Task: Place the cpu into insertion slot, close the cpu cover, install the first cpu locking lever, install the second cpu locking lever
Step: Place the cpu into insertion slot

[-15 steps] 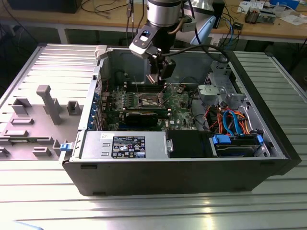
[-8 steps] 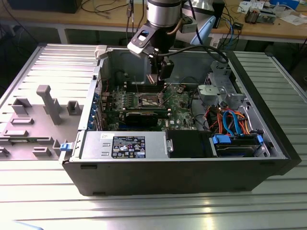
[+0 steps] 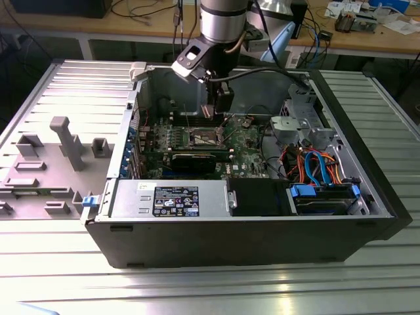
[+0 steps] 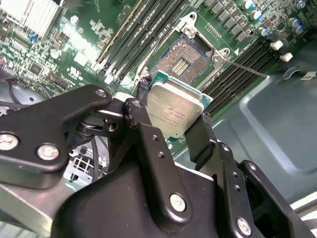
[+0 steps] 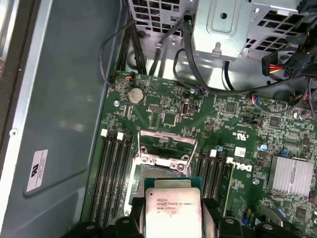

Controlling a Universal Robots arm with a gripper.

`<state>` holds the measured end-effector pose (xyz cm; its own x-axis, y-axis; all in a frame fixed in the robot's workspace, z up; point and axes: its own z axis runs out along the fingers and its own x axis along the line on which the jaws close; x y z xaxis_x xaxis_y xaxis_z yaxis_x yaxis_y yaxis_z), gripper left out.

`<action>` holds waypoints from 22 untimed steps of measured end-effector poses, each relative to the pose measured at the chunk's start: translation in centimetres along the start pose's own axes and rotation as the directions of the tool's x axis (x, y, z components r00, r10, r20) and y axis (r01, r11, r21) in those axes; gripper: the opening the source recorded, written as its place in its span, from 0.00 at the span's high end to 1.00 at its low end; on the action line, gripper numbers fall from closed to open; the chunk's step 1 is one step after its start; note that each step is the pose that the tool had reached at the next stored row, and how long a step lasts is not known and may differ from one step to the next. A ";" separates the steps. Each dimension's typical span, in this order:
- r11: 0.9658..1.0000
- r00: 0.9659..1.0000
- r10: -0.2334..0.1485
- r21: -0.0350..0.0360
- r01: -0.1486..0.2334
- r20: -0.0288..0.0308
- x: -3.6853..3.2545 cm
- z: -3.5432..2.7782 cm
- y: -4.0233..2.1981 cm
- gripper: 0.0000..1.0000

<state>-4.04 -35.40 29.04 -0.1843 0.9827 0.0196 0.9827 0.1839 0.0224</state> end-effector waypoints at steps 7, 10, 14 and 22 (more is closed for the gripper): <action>0.998 0.998 0.065 -0.001 -0.065 0.002 -0.01 0.86 -0.06 0.45; 0.996 0.996 0.091 -0.002 -0.091 0.002 -0.01 1.18 -0.08 0.45; 0.992 0.992 0.126 -0.003 -0.126 0.003 0.07 1.83 -0.20 0.45; 0.989 0.989 0.151 -0.003 -0.151 0.003 1.00 2.80 -0.39 0.45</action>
<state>-4.55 -34.42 26.26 -0.0338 0.9992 0.0194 0.9992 0.0333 0.0223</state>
